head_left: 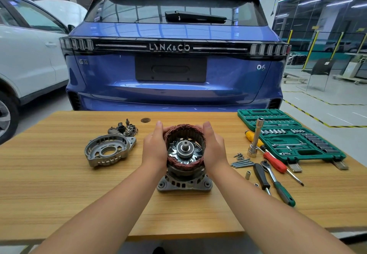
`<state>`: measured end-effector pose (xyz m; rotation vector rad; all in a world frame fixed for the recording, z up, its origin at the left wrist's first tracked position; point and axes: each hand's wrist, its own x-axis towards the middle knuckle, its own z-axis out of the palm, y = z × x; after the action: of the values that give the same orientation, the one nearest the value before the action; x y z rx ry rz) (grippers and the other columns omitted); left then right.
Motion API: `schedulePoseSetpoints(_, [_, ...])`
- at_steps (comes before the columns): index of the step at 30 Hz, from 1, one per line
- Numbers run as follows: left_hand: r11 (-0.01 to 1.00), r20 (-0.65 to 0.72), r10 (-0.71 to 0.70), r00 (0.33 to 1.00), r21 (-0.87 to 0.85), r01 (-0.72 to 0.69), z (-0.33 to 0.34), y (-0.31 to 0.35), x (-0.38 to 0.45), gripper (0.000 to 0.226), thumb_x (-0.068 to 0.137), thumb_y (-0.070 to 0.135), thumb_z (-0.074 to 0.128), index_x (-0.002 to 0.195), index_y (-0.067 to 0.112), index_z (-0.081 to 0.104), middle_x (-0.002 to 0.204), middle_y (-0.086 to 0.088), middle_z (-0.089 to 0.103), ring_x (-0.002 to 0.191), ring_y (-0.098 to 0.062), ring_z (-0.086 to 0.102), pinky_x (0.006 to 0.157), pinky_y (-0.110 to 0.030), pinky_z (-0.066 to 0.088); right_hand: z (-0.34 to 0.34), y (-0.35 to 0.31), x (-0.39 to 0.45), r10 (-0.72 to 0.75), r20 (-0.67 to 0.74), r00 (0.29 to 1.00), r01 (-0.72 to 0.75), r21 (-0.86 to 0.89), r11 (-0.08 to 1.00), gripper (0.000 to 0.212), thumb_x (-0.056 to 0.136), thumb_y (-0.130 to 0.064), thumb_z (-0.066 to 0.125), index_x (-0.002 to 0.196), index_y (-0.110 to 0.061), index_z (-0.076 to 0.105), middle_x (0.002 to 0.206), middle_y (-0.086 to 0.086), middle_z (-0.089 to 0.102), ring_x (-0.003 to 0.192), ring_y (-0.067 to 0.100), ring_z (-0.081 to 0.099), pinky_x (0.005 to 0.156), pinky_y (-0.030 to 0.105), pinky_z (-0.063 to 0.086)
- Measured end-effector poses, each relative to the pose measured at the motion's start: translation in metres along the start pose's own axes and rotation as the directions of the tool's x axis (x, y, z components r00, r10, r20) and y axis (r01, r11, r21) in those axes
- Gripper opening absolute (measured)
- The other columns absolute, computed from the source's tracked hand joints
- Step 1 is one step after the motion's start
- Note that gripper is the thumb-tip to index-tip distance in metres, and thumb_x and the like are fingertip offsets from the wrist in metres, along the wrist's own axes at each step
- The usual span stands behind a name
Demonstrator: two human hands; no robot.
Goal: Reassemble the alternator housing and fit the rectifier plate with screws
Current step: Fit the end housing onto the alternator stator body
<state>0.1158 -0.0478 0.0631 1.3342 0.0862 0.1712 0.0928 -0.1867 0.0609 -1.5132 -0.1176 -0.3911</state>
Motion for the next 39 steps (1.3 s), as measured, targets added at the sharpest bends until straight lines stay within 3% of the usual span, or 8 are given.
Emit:
schedulePoseSetpoints(9, [0.999,0.000,-0.038,0.999,-0.020,0.038,0.001,0.003,0.008,0.043,0.105,0.042,0.047,0.101,0.013,0.079,0.093,-0.012,0.079,0.088,-0.030,0.077,0.092,-0.056,0.058,0.002,-0.001,0.003,0.040,-0.056,0.998,-0.040,0.000,0.999,0.094,0.068,-0.094,0.049,0.100,-0.010,0.075,0.099,0.016,0.075,0.101,0.037,0.069,0.098,0.059,0.050])
schedulePoseSetpoints(16, [0.996,0.011,-0.083,0.996,0.018,0.083,-0.002,-0.010,0.010,0.048,0.102,0.050,0.047,0.089,0.019,0.081,0.091,-0.009,0.080,0.090,-0.030,0.077,0.093,-0.057,0.057,0.001,0.012,0.002,0.114,-0.075,0.991,-0.115,-0.010,0.993,0.092,0.071,-0.089,0.047,0.098,-0.005,0.072,0.101,0.022,0.071,0.102,0.038,0.066,0.096,0.051,0.050])
schedulePoseSetpoints(21, [0.992,-0.020,-0.034,0.999,0.124,0.036,-0.003,-0.012,0.011,0.047,0.103,0.055,0.043,0.094,0.026,0.079,0.094,0.002,0.079,0.098,-0.023,0.073,0.090,-0.046,0.056,-0.001,0.016,0.003,0.101,-0.032,0.994,-0.104,-0.122,0.987,0.082,0.074,-0.087,0.043,0.102,-0.016,0.075,0.102,0.008,0.076,0.103,0.024,0.068,0.095,0.044,0.051])
schedulePoseSetpoints(26, [0.982,-0.016,0.092,0.996,0.166,-0.088,-0.005,-0.010,0.013,0.051,0.103,0.057,0.030,0.102,0.030,0.073,0.109,0.014,0.071,0.111,-0.006,0.060,0.090,-0.035,0.042,-0.008,0.007,0.006,-0.027,-0.049,0.998,0.013,-0.266,0.964,0.080,0.077,-0.085,0.034,0.125,-0.029,0.067,0.104,-0.033,0.061,0.103,-0.016,0.054,0.084,0.011,0.037])
schedulePoseSetpoints(30, [0.997,-0.112,0.022,0.993,0.079,-0.013,-0.014,-0.010,0.020,0.056,0.108,0.053,0.029,0.099,0.023,0.075,0.099,0.010,0.077,0.106,-0.013,0.065,0.098,-0.042,0.042,-0.015,0.000,0.011,0.022,-0.113,0.993,-0.043,-0.191,0.981,0.102,0.071,-0.089,0.032,0.135,-0.016,0.062,0.114,-0.024,0.061,0.112,-0.002,0.054,0.086,0.011,0.034])
schedulePoseSetpoints(33, [0.984,0.012,-0.085,0.996,0.156,0.082,-0.013,-0.018,0.020,0.057,0.106,0.059,0.027,0.111,0.023,0.072,0.112,0.002,0.075,0.112,-0.020,0.065,0.105,-0.048,0.046,-0.011,0.006,0.008,0.094,-0.046,0.995,-0.102,-0.230,0.968,0.104,0.073,-0.090,0.028,0.139,-0.017,0.059,0.132,-0.012,0.062,0.125,0.007,0.051,0.096,0.022,0.035])
schedulePoseSetpoints(36, [0.939,0.078,-0.260,0.962,0.251,0.234,-0.012,-0.023,0.019,0.059,0.100,0.066,0.034,0.133,0.026,0.064,0.128,-0.007,0.069,0.122,-0.031,0.062,0.108,-0.056,0.046,-0.006,0.019,0.004,0.155,0.014,0.988,-0.147,-0.237,0.960,0.086,0.084,-0.082,0.027,0.138,-0.023,0.059,0.133,-0.018,0.060,0.126,0.003,0.047,0.092,0.013,0.033])
schedulePoseSetpoints(39, [0.920,0.091,-0.336,0.938,0.244,0.306,-0.014,-0.024,0.021,0.056,0.100,0.065,0.041,0.131,0.024,0.064,0.120,-0.008,0.073,0.113,-0.031,0.067,0.104,-0.054,0.050,-0.005,0.025,0.006,0.226,-0.020,0.974,-0.226,-0.167,0.960,0.060,0.098,-0.067,0.029,0.134,-0.033,0.062,0.132,-0.016,0.061,0.129,0.010,0.049,0.108,0.032,0.038])
